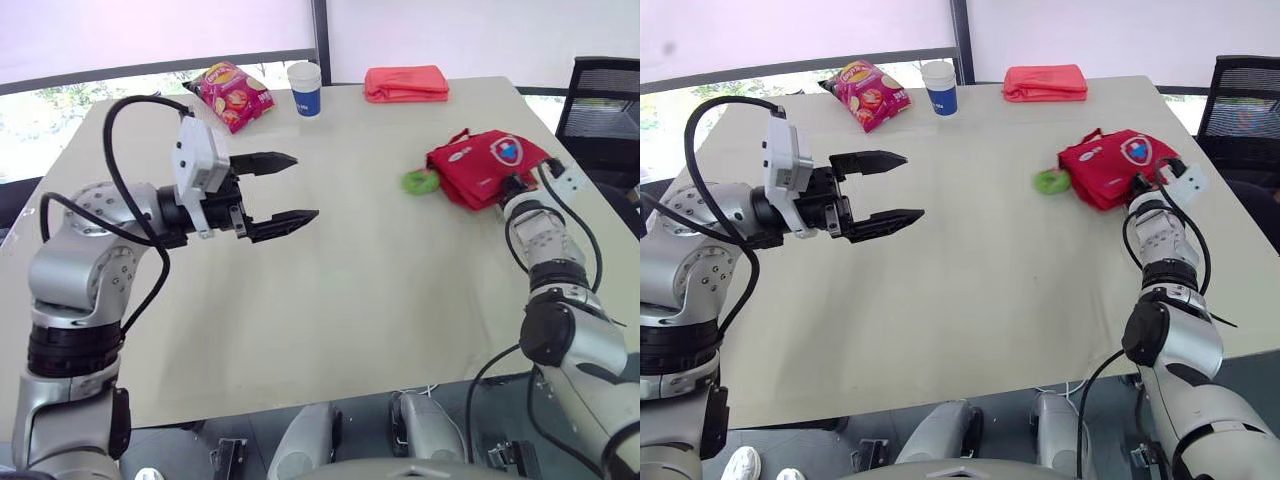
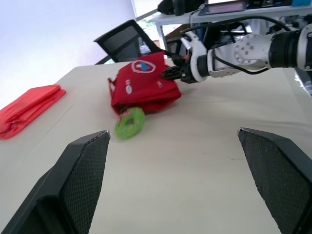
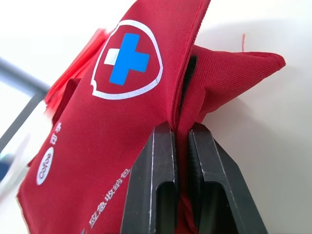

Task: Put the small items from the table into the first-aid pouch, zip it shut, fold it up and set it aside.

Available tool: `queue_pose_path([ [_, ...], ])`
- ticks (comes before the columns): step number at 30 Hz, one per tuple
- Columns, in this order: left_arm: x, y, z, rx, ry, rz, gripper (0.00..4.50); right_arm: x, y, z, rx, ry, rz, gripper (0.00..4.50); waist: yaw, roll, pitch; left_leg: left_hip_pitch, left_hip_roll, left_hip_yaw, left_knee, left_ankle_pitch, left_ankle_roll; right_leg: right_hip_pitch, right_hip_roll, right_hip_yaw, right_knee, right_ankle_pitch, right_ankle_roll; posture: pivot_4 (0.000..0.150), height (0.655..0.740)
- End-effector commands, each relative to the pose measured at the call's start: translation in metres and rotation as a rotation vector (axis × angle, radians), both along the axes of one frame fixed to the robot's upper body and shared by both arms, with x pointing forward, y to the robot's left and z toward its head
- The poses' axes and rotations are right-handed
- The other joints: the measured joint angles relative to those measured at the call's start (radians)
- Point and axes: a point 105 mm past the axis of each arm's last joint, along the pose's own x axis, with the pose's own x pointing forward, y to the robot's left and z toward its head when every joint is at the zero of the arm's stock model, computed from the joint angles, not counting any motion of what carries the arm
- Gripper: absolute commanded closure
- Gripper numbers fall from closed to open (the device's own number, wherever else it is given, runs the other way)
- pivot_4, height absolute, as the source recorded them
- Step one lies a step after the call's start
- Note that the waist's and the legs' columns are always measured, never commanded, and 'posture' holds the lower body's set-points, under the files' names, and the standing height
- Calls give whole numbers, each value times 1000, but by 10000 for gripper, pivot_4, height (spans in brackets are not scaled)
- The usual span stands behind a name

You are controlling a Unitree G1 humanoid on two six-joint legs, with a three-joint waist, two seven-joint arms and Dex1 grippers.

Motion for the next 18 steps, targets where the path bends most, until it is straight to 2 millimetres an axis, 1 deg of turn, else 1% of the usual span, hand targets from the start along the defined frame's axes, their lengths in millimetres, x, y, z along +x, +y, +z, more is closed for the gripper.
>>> queue_pose_path([
  [1,-4,-4,14,-26,-61,-17,0,-6,-21,5,44,-28,-141,44538,0,0,0,0,0,0,0,0,0,0,1,0,0,0,0,1500,7395],
  [3,-4,-7,18,-60,-60,-28,0,-8,-26,8,14,-46,-162,44538,2,0,0,0,0,0,0,0,0,1,1,0,0,0,0,1500,7395],
  [6,-5,-12,21,-89,-56,-48,0,-9,-23,12,-75,-60,-115,44538,2,0,0,0,0,0,1,0,1,1,1,0,0,0,0,1500,7395],
  [9,-5,-14,18,-95,-51,-45,0,-15,-24,14,-175,-53,-73,33082,-2,0,0,0,0,0,1,0,1,1,2,0,0,0,0,1500,7395],
  [10,-4,-14,17,-102,-43,-37,0,-18,-25,14,-203,-49,-53,26132,-2,0,0,0,1,0,1,0,1,1,2,0,0,0,0,1500,7395],
  [11,-3,-13,16,-120,-29,-24,0,-22,-25,13,-230,-47,-29,22300,-2,0,0,0,1,0,1,0,1,1,2,0,0,0,0,1500,7395],
  [13,2,-10,3,-142,13,42,0,-39,-27,14,-300,-74,41,13010,0,1,0,0,1,0,0,0,1,1,1,0,0,0,0,1500,7395],
  [15,2,-5,-17,-112,43,102,0,-62,-25,16,-487,-108,165,937,-1,1,-1,0,2,0,0,0,1,0,0,1,0,0,0,1500,7395],
  [17,5,6,-32,-127,89,184,0,-86,-15,14,-734,-143,330,937,-1,1,-1,0,2,1,0,-1,3,0,2,1,0,0,0,1500,7395],
  [18,6,11,-40,-120,96,223,0,-98,-13,10,-803,-150,401,937,-1,2,-1,1,2,1,0,-2,4,0,2,1,0,0,0,1500,7395],
])
